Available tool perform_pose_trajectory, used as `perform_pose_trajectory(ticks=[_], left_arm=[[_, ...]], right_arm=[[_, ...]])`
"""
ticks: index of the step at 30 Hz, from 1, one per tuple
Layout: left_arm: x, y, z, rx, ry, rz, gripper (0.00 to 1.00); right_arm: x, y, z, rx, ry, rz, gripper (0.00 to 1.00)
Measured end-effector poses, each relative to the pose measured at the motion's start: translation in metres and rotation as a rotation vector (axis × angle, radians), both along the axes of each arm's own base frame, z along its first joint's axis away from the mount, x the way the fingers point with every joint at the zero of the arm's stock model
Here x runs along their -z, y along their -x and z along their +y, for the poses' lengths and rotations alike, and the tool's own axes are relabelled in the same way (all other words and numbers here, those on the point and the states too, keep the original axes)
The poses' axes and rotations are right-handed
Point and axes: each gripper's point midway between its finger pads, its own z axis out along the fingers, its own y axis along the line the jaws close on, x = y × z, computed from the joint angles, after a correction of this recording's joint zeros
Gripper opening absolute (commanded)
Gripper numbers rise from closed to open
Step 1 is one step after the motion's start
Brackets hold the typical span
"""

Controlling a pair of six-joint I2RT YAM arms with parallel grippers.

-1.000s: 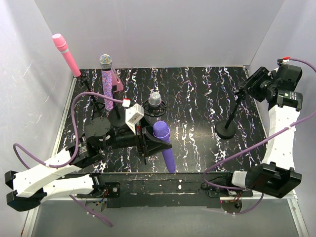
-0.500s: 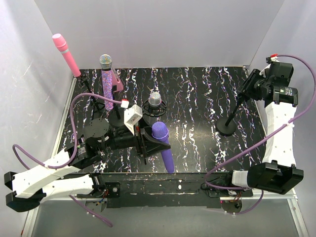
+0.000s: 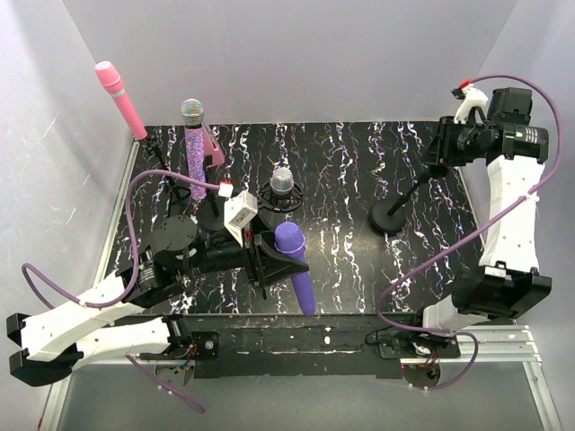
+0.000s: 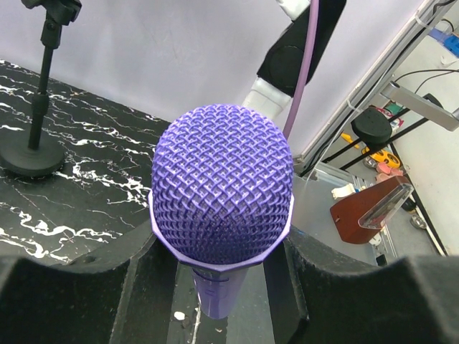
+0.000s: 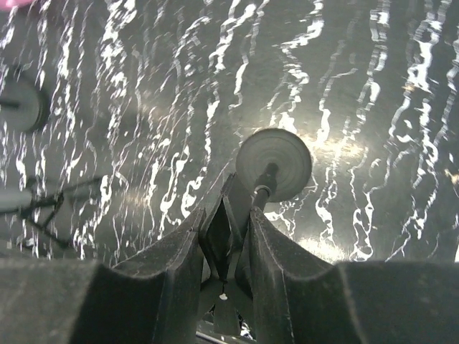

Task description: Attach the microphones to the stand

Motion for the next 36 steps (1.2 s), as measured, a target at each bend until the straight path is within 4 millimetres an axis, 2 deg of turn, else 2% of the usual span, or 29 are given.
perform_pose_trajectory(ticks=[4, 9, 13, 17, 19, 23, 30, 36], left_arm=[[0.000, 0.000, 0.001, -0.003, -0.001, 0.000, 0.00], [0.001, 0.000, 0.001, -0.004, -0.005, 0.002, 0.00], [0.003, -0.001, 0.002, -0.007, -0.012, 0.005, 0.00], [0.006, -0.001, 0.002, -0.011, -0.025, 0.011, 0.00], [0.008, -0.001, 0.002, -0.012, -0.030, 0.014, 0.00], [0.008, -0.001, 0.002, -0.014, -0.033, 0.015, 0.00], [0.009, -0.001, 0.003, -0.015, -0.041, 0.015, 0.00], [0.010, -0.001, 0.004, -0.018, -0.044, 0.018, 0.00]], right_arm=[[0.001, 0.005, 0.032, -0.180, -0.011, 0.015, 0.20], [0.007, 0.039, 0.103, -0.515, 0.004, 0.027, 0.21], [0.009, 0.062, 0.135, -0.706, 0.057, 0.007, 0.24], [0.009, 0.072, 0.148, -0.818, 0.120, -0.031, 0.28], [0.009, 0.075, 0.152, -0.869, 0.150, -0.053, 0.34], [0.008, 0.082, 0.161, -0.941, 0.174, -0.081, 0.55], [-0.009, 0.084, 0.174, -0.996, 0.139, -0.140, 0.80], [-0.027, 0.086, 0.180, -1.008, 0.100, -0.191, 0.86]])
